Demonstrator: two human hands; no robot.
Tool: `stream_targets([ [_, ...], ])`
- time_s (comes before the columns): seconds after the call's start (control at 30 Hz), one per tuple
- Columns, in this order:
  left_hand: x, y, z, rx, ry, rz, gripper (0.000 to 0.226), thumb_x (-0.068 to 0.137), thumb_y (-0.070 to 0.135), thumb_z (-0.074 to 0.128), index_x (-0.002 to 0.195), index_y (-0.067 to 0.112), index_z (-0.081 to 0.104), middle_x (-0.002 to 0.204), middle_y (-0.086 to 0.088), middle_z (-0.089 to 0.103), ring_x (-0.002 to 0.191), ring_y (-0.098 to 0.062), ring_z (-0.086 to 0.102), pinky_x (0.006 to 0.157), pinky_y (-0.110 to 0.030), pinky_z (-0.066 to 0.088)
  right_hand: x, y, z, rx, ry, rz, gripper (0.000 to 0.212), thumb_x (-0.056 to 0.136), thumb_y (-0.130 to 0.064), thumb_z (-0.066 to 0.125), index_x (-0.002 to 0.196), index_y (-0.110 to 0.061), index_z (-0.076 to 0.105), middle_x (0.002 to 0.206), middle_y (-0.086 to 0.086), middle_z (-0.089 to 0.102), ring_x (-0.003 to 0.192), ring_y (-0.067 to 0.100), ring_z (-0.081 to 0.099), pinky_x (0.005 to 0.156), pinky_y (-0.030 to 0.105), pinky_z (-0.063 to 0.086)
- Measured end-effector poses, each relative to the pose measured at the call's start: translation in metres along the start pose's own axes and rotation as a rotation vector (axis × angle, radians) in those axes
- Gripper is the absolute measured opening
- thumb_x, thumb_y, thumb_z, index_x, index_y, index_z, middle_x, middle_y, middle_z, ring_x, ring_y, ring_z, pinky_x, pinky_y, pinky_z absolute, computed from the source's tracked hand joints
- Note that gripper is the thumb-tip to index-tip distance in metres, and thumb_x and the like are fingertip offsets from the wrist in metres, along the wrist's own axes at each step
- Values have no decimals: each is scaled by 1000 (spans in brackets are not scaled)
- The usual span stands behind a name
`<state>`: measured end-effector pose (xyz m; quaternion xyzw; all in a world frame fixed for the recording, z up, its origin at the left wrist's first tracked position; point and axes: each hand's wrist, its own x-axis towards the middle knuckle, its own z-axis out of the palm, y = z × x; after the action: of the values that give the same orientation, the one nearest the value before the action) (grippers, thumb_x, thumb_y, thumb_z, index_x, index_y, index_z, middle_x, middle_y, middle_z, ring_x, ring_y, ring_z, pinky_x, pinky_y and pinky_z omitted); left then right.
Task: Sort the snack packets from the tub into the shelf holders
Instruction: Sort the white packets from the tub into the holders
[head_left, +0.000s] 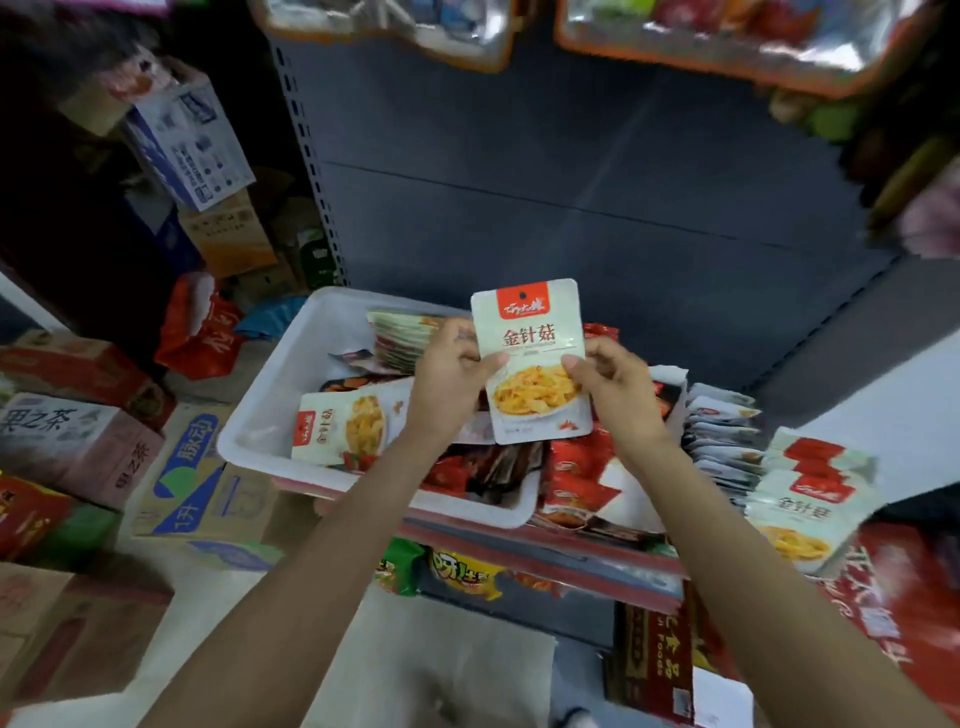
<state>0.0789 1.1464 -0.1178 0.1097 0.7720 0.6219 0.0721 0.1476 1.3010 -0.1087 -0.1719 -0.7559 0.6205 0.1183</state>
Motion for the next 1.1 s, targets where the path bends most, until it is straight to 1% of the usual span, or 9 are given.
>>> stream_targets([
  [0.1, -5, 22, 55, -8, -134, 23, 24, 85, 11, 67, 96, 13, 47, 89, 4, 64, 80, -4, 63, 67, -22, 54, -12, 3, -63, 36, 115, 21, 4, 92, -8, 57, 93, -9, 60, 80, -5, 67, 68, 2, 64, 62, 19, 54],
  [0.37, -43, 53, 201, 14, -376, 50, 28, 84, 7, 67, 83, 22, 45, 93, -4, 67, 81, -16, 68, 67, -34, 58, -61, 38, -208, -67, 324, 27, 10, 90, -7, 59, 88, -16, 61, 76, 6, 64, 68, 9, 63, 62, 23, 52],
  [0.43, -52, 53, 226, 55, -419, 65, 22, 84, 8, 67, 88, 20, 49, 97, -5, 68, 83, -14, 67, 70, -31, 57, -71, 49, -232, -111, 345, 18, 7, 88, -2, 60, 87, -8, 59, 72, 0, 61, 58, -4, 59, 55, 11, 46],
  [0.5, -61, 52, 244, 133, -473, 117, 25, 86, 10, 66, 107, 18, 56, 101, -2, 69, 82, -9, 66, 72, -25, 55, -78, 64, -251, -194, 359, 22, 8, 85, -3, 64, 83, -8, 59, 70, -6, 59, 59, -3, 55, 57, 8, 41],
  [0.6, -69, 52, 259, 276, -493, 232, 35, 86, 12, 67, 119, 14, 58, 98, 1, 68, 73, -3, 61, 68, -12, 49, -86, 83, -269, -267, 358, 42, 16, 81, -5, 70, 75, -14, 58, 70, -9, 56, 68, 4, 51, 62, 9, 39],
  [0.77, -77, 48, 271, 433, -482, 281, 32, 85, 19, 68, 115, 13, 61, 97, -1, 71, 79, -9, 63, 76, -29, 54, -88, 97, -284, -369, 365, 26, 15, 79, -6, 71, 78, -13, 58, 77, -1, 54, 69, 4, 49, 59, 7, 36],
  [0.87, -80, 42, 273, 510, -430, 340, 32, 84, 18, 69, 114, 18, 58, 90, -2, 69, 77, -12, 63, 74, -37, 55, -85, 103, -286, -548, 251, 110, 13, 78, -9, 73, 81, -5, 61, 82, 5, 57, 70, 15, 52, 59, 19, 39],
  [0.97, -84, 42, 271, 527, -406, 458, 43, 84, 14, 67, 122, 23, 49, 96, -1, 63, 79, -14, 63, 71, -34, 56, -84, 104, -281, -591, 241, 108, 17, 80, -13, 71, 92, -7, 60, 86, 3, 56, 74, 16, 53, 60, 22, 39],
  [1.1, -89, 33, 273, 790, -456, 666, 30, 87, 11, 62, 115, 18, 58, 108, -2, 64, 102, -21, 59, 88, -36, 45, -87, 99, -275, -548, 284, -69, 9, 87, -14, 63, 86, -17, 55, 90, 1, 59, 78, 14, 54, 68, 26, 47],
])
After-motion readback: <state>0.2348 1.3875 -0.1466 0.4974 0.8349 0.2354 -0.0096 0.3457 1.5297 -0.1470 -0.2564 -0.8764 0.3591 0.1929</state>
